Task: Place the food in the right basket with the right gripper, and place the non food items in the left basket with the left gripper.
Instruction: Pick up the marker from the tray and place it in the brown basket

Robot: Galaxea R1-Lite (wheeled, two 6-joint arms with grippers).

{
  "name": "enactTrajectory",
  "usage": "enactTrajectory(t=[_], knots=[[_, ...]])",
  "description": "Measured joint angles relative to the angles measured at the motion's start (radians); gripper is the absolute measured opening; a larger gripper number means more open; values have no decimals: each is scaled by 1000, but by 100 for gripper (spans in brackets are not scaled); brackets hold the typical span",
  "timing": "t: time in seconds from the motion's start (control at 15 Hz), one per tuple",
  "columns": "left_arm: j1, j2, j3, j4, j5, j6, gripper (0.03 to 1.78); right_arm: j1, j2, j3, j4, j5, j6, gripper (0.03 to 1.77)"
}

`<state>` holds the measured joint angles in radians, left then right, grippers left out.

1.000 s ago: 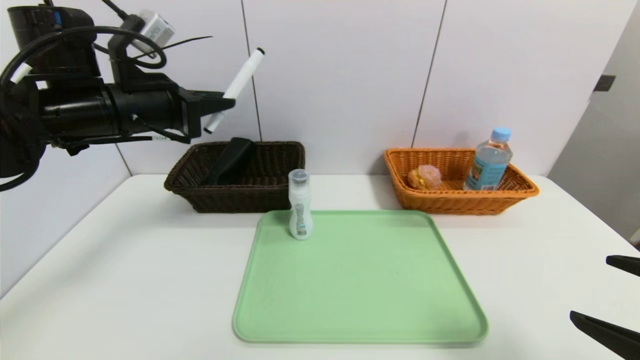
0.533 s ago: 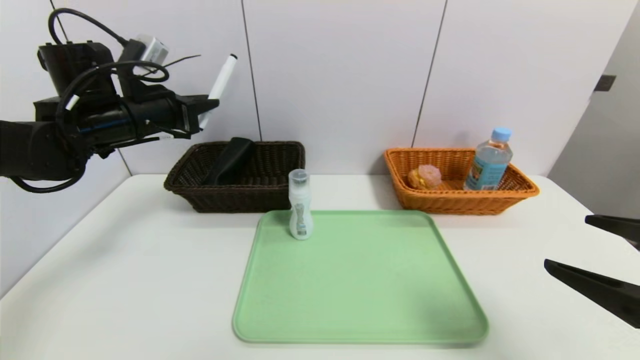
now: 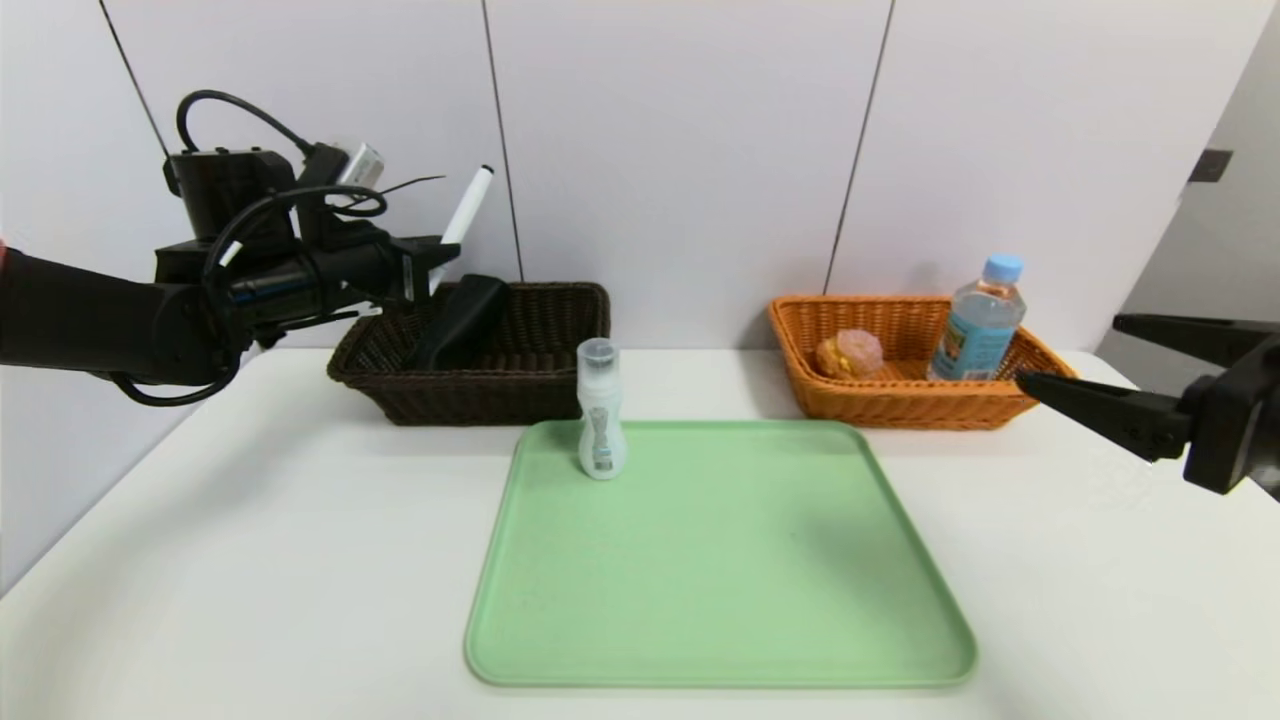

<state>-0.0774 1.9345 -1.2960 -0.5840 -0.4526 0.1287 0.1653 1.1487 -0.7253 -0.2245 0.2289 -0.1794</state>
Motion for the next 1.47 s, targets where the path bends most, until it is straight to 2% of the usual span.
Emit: enactTrajectory(t=[0.27,0.6,0.73,0.93,1.27,1.47], knots=[[-56,32,4,-5,21,2,17,-21,51,-17,-2,4,0,171],[-170,111,1,-145,120,4,17,-23,69,-17,-2,4,0,171],[-190,136,1,-149,154,4,17,-25,73,-19,-2,4,0,171],[-210,158,1,-150,243,3,17,-26,79,-12,-3,7,0,171],[-213,166,7,-122,272,3,17,-26,86,-5,-1,7,0,171],[-212,173,2,-186,272,2,17,-26,89,-3,-1,9,0,171]])
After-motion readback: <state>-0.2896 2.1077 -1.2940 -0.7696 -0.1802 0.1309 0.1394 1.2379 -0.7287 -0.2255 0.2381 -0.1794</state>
